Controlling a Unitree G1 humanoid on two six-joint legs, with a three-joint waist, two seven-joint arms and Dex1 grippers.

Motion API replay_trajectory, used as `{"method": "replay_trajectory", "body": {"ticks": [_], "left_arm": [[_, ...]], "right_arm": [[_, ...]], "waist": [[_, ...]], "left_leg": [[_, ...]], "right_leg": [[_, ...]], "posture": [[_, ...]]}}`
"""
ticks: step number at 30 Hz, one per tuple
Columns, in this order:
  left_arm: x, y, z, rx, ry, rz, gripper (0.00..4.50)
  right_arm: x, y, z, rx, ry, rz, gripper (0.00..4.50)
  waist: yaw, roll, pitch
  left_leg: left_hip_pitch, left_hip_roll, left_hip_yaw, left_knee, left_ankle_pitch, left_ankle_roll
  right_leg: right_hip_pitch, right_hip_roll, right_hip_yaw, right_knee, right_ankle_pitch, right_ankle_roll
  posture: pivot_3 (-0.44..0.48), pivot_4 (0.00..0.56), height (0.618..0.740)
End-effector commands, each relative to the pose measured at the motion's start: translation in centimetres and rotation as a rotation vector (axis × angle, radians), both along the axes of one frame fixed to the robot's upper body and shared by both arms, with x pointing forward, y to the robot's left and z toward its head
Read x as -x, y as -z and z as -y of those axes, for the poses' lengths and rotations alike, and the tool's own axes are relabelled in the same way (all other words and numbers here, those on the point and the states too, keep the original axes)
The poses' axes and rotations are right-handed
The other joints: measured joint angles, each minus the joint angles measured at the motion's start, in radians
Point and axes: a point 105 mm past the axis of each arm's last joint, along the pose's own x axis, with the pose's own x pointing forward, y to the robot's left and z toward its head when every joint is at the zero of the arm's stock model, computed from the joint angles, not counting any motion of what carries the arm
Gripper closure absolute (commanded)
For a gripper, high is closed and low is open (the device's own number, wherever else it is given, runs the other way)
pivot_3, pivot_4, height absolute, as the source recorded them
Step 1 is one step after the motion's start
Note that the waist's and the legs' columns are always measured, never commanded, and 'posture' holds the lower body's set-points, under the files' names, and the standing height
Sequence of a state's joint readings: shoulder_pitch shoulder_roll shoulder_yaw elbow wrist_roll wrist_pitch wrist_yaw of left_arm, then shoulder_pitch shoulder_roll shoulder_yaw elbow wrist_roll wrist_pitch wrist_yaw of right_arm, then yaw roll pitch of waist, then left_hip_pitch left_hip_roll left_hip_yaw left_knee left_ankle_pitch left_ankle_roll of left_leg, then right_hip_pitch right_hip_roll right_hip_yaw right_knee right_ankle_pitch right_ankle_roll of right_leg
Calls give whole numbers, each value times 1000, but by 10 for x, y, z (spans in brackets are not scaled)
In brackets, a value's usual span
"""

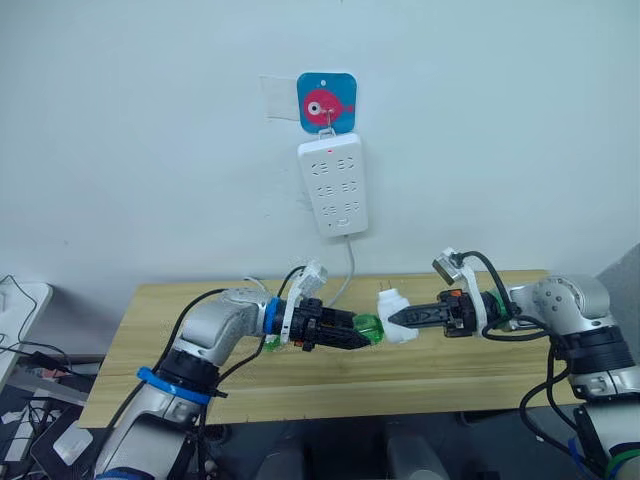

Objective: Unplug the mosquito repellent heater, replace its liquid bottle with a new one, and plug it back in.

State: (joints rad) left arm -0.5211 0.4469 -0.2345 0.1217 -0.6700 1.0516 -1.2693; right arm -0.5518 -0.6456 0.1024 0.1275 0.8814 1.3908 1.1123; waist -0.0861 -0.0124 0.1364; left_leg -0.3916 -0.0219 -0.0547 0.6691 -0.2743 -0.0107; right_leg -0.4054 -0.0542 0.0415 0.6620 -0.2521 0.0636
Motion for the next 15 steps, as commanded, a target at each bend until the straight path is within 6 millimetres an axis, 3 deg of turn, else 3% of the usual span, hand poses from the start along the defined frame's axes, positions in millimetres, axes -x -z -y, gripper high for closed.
{"method": "replay_trajectory", "body": {"ticks": [1,6,13,15], "left_arm": [[-3,-31,-1,124,22,-105,2264],[-8,-31,-1,114,11,-97,2264],[-18,-27,-4,107,-61,-31,14],[-24,-28,-6,107,-114,15,0]], "right_arm": [[-4,5,12,82,40,34,1495],[-4,4,13,73,39,32,1495],[-7,1,14,53,60,24,1495],[-9,2,15,52,71,20,1495]], "waist": [[1,0,0],[3,0,0],[4,0,0],[4,0,0]], "left_leg": [[0,0,0,1,0,0],[0,0,0,2,0,0],[0,0,0,2,0,0],[0,0,0,2,0,0]], "right_leg": [[0,0,0,0,0,0],[0,0,0,0,0,0],[0,0,1,0,0,0],[0,-1,1,0,0,0]], "posture": [[-76,119,740],[-78,119,740],[-78,115,740],[-74,111,740]]}}
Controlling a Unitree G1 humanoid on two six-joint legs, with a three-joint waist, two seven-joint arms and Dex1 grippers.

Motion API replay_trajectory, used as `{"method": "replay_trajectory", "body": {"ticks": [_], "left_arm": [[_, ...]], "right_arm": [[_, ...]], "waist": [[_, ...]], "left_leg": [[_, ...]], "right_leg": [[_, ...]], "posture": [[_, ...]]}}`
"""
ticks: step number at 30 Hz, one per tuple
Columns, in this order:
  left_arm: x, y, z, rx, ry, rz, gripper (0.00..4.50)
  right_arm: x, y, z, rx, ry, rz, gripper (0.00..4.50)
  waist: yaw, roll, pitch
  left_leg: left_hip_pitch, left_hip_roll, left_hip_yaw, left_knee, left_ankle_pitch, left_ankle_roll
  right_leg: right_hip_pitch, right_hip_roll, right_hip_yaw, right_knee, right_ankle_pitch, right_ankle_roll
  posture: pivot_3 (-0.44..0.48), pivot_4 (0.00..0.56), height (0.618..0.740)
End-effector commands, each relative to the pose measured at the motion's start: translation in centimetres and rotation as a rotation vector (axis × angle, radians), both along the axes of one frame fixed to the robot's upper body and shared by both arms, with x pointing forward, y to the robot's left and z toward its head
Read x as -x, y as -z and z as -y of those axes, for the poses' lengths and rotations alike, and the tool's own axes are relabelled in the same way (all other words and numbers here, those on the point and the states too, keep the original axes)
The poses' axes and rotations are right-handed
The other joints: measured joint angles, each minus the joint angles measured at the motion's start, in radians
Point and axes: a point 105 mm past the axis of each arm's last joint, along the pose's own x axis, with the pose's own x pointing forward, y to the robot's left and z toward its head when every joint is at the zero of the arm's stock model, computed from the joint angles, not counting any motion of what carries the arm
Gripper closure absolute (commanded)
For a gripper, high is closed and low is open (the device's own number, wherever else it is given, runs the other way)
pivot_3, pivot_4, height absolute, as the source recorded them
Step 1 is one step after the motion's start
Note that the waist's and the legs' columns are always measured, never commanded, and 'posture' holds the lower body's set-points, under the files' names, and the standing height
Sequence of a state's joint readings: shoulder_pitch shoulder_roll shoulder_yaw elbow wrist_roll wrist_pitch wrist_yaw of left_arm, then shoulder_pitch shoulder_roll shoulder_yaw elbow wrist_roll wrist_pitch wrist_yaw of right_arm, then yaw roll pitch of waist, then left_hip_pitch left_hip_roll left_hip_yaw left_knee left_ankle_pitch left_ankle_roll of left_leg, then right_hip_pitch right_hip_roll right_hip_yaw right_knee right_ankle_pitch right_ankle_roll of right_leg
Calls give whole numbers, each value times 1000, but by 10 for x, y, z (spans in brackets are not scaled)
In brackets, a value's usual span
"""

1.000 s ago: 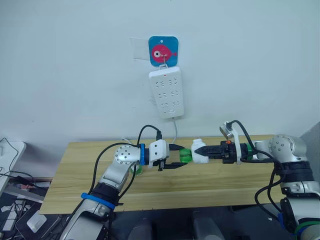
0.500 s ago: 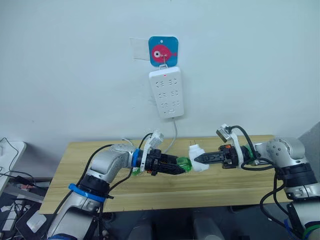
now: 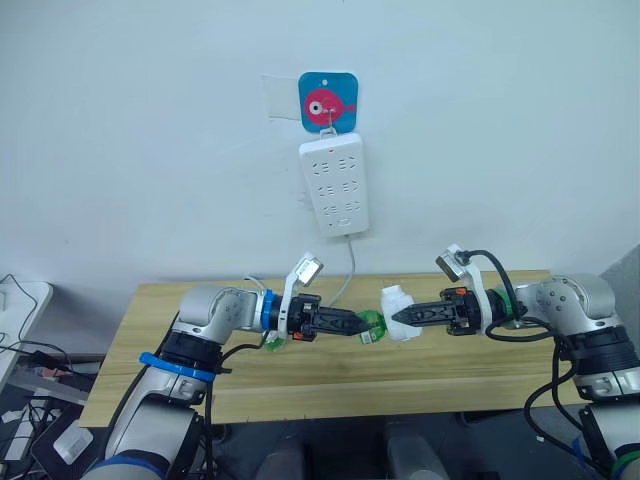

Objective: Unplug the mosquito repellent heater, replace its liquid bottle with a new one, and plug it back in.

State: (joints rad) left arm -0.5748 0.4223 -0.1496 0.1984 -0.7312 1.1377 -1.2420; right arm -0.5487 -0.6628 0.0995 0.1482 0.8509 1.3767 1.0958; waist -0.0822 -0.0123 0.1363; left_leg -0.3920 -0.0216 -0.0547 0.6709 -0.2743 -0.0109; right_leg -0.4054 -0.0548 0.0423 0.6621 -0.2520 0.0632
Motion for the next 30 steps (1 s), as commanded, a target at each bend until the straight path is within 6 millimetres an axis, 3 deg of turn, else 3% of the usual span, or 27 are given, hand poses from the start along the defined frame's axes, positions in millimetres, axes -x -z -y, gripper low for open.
{"method": "replay_trajectory", "body": {"ticks": [1,4,9,13,18,24,30], "left_arm": [[-12,-14,-4,28,-88,135,0],[-20,-23,-10,-13,-178,346,0],[-19,-28,-11,-148,-239,934,0],[12,-23,-3,-124,-147,1355,0],[20,-12,-6,-107,-123,1758,0],[12,-10,-3,-60,-104,2032,0],[16,-1,13,14,-47,2127,0]], "right_arm": [[-5,-4,7,0,34,12,1495],[-9,-5,11,-11,64,-4,1495],[-16,-12,20,-40,113,-32,1495],[-16,-20,20,-60,105,-44,1495],[-18,-24,17,-73,106,-48,1495],[-11,-35,13,-97,61,-60,1495],[-7,-44,7,-130,45,-69,1495]], "waist": [[1,0,0],[1,0,0],[7,0,0],[23,0,0],[49,0,0],[54,0,0],[52,0,-1]], "left_leg": [[0,0,0,0,0,0],[0,0,0,0,0,0],[0,0,1,0,0,0],[0,0,3,0,0,0],[0,0,3,0,0,0],[-2,-1,3,2,0,0],[-4,-1,3,6,-1,1]], "right_leg": [[0,0,0,0,0,0],[0,0,1,0,0,0],[-1,-1,2,-1,0,-1],[-1,-2,3,-2,1,-1],[-1,-2,2,-2,1,-2],[0,-2,1,-2,2,-2],[-1,-2,0,-1,2,-1]], "posture": [[-75,112,740],[-72,111,740],[-48,112,740],[-37,111,740],[-36,108,740],[-42,102,740],[-51,99,740]]}}
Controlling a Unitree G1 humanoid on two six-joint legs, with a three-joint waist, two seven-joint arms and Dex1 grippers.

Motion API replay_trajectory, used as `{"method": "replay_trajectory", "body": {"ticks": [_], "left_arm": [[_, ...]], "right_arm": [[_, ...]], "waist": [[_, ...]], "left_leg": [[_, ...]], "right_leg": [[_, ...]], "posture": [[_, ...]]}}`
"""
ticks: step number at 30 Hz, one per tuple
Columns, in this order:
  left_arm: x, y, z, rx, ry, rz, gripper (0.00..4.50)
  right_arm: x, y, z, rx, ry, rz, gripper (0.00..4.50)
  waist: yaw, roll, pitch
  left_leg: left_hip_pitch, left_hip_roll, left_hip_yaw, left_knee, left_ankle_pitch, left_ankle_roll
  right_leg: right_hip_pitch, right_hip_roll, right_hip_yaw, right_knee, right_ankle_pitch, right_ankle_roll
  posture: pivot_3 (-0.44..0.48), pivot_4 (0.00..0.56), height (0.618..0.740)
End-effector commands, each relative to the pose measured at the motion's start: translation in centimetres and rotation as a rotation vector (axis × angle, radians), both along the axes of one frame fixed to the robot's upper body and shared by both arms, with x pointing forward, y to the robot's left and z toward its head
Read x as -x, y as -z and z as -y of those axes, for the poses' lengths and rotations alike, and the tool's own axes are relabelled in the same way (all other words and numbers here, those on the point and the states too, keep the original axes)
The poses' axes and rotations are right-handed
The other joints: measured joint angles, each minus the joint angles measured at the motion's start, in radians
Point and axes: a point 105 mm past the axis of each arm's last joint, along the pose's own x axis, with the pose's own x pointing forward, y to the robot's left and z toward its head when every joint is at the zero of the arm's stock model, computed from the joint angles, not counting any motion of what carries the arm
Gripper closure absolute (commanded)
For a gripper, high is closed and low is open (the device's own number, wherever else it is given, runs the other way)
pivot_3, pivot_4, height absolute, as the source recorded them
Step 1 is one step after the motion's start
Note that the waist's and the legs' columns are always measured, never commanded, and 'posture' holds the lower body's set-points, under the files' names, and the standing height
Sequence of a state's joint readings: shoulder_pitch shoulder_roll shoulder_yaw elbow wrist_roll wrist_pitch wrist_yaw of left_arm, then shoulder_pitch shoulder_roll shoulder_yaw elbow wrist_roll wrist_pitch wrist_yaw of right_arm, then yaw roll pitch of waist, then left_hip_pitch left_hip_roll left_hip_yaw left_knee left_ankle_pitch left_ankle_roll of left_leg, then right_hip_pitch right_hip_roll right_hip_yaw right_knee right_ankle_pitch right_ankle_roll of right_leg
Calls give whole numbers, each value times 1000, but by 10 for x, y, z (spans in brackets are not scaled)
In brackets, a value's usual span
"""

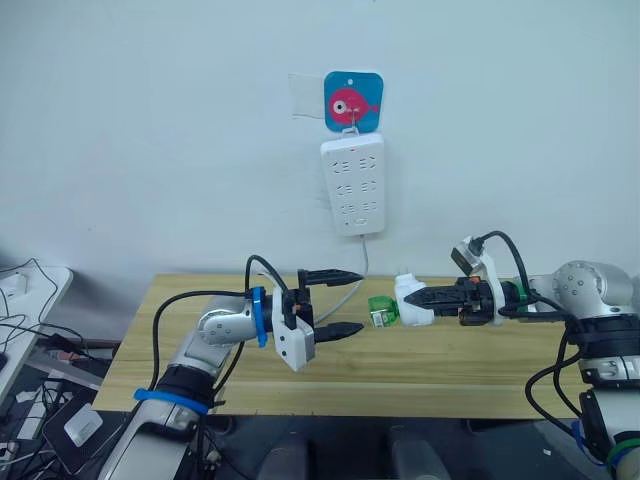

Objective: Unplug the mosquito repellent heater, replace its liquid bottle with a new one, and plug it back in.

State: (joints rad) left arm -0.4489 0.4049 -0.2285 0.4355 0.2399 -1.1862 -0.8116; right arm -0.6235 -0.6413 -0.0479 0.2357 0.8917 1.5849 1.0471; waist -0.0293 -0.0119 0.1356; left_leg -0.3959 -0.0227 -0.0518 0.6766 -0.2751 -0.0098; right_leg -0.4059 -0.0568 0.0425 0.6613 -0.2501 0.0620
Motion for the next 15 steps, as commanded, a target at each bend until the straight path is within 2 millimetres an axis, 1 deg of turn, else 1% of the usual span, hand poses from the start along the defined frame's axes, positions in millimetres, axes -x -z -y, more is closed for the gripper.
{"method": "replay_trajectory", "body": {"ticks": [1,5,11,15], "left_arm": [[7,0,9,16,55,61,0],[2,-5,11,47,40,113,0],[-5,-23,16,136,16,220,0],[-6,-26,16,148,14,251,0]], "right_arm": [[1,-22,-5,-62,-29,58,1495],[3,-25,-5,-70,-33,65,1495],[7,-24,-6,-77,-38,63,1495],[6,-24,-5,-76,-32,60,1495]], "waist": [[-1,0,0],[-3,0,0],[-3,0,0],[-4,0,0]], "left_leg": [[0,0,0,0,0,0],[0,0,0,0,0,0],[0,0,0,0,0,0],[0,0,0,0,0,0]], "right_leg": [[0,0,0,0,0,0],[-1,1,0,1,0,0],[-1,1,0,1,0,0],[-1,1,0,2,0,0]], "posture": [[-60,99,740],[-68,99,740],[-76,102,740],[-78,102,740]]}}
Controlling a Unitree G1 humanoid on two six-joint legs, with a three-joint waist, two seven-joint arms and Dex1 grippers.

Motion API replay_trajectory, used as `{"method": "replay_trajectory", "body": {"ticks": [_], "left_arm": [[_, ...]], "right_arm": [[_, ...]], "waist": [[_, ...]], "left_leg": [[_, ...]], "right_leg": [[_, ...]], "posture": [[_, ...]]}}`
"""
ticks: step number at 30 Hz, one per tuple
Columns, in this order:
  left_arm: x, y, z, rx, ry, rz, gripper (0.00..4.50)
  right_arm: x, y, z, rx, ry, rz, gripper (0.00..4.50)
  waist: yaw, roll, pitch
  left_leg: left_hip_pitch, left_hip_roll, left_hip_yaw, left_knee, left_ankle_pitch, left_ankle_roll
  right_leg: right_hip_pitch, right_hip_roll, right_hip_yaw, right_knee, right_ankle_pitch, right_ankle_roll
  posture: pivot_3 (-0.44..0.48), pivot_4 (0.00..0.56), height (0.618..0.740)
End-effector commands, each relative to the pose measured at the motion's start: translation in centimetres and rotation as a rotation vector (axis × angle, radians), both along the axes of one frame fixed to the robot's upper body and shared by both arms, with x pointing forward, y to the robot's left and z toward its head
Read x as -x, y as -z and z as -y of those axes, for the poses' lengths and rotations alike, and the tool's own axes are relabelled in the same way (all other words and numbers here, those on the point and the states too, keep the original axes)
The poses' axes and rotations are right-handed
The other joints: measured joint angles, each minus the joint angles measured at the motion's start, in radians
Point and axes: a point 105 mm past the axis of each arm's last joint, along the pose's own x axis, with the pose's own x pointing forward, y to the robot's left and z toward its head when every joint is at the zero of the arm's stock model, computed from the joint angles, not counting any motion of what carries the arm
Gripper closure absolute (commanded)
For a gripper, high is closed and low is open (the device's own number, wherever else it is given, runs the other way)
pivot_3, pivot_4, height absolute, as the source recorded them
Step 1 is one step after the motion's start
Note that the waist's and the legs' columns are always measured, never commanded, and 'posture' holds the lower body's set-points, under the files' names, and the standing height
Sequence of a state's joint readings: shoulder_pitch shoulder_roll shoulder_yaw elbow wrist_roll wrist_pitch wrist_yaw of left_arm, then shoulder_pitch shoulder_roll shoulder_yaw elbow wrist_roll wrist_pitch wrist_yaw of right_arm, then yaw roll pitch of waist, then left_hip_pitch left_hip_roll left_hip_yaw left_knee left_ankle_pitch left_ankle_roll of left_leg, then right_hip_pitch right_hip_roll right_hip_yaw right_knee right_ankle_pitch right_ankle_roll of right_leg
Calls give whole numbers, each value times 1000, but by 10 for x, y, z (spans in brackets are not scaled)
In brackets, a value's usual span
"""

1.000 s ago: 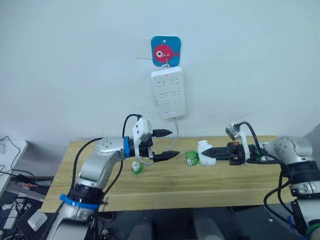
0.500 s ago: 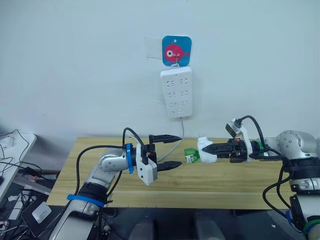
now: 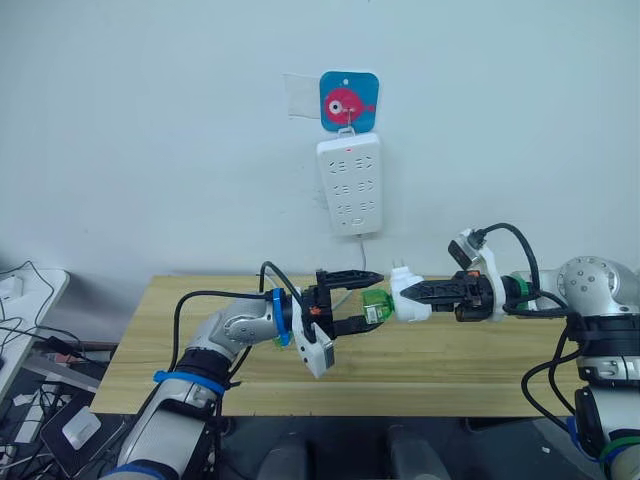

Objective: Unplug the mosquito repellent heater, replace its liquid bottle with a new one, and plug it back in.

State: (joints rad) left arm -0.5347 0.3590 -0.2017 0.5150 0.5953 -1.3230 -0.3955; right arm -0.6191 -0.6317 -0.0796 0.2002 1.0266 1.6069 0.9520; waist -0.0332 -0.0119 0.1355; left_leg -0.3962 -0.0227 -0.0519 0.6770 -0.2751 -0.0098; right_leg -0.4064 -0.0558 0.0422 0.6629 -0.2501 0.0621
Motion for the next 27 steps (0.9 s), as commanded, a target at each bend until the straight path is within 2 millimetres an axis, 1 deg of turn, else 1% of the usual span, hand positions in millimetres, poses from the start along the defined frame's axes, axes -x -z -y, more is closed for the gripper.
{"method": "replay_trajectory", "body": {"ticks": [1,4,6,7,8,9,11,13,15,16,19,21,24,27], "left_arm": [[-1,-12,-1,38,9,58,188],[1,-14,-3,54,22,64,876],[4,-15,-3,59,32,71,1491],[5,-15,-3,58,38,72,1890],[6,-14,-3,58,42,72,2098],[7,-14,-3,58,49,71,2264],[9,-11,-3,53,63,51,2262],[10,-6,-1,46,73,-5,2262],[5,-5,4,81,35,-202,2262],[4,-6,6,93,31,-327,2262],[3,-24,9,187,69,-742,2262],[4,-36,9,220,119,-1009,2262],[4,-55,7,253,203,-1359,2262],[0,-62,4,276,247,-1566,2262]], "right_arm": [[1,-12,2,-28,0,38,1495],[0,-12,3,-26,6,39,1495],[-1,-12,3,-26,10,39,1495],[-1,-12,3,-26,12,38,1495],[-1,-12,3,-26,15,37,1495],[-2,-12,3,-24,17,36,1495],[-2,-11,3,-23,21,35,1495],[-3,-12,4,-22,24,36,1495],[-4,-12,4,-19,26,38,1495],[-3,-12,4,-15,26,41,1495],[0,-12,6,-3,15,51,1495],[2,-13,6,-4,6,57,1495],[5,-14,7,-5,-9,62,1495],[8,-14,6,-3,-24,61,1495]], "waist": [[0,0,0],[0,0,0],[0,0,0],[0,0,0],[0,0,0],[0,0,0],[-1,0,0],[-1,0,0],[-2,0,0],[-4,0,0],[-15,0,0],[-20,0,0],[-31,0,0],[-37,0,0]], "left_leg": [[0,0,0,0,0,0],[0,0,0,0,0,0],[0,0,0,0,0,0],[0,0,0,0,0,0],[0,0,0,0,0,0],[0,0,0,0,0,0],[0,0,0,0,0,0],[0,0,0,0,0,0],[0,0,-1,0,0,0],[0,1,-1,0,0,0],[-2,2,-1,0,0,0],[-3,2,-3,1,0,0],[-1,2,-4,1,0,0],[-1,1,-4,1,0,0]], "right_leg": [[0,0,0,0,0,0],[0,0,0,0,0,0],[0,0,0,0,0,0],[0,0,0,0,0,0],[0,0,0,0,0,0],[0,0,0,0,0,0],[0,0,0,0,0,0],[0,0,0,0,0,0],[0,0,0,0,0,0],[0,0,0,0,0,0],[-1,-1,0,0,0,0],[-2,-1,-1,1,0,0],[-1,1,-1,1,-1,1],[0,2,-2,1,-1,1]], "posture": [[-79,101,740],[-79,102,740],[-80,102,740],[-80,102,740],[-79,102,740],[-78,103,740],[-78,104,740],[-78,105,740],[-78,105,740],[-85,108,740],[-90,112,740],[-90,112,740],[-89,115,740],[-89,115,740]]}}
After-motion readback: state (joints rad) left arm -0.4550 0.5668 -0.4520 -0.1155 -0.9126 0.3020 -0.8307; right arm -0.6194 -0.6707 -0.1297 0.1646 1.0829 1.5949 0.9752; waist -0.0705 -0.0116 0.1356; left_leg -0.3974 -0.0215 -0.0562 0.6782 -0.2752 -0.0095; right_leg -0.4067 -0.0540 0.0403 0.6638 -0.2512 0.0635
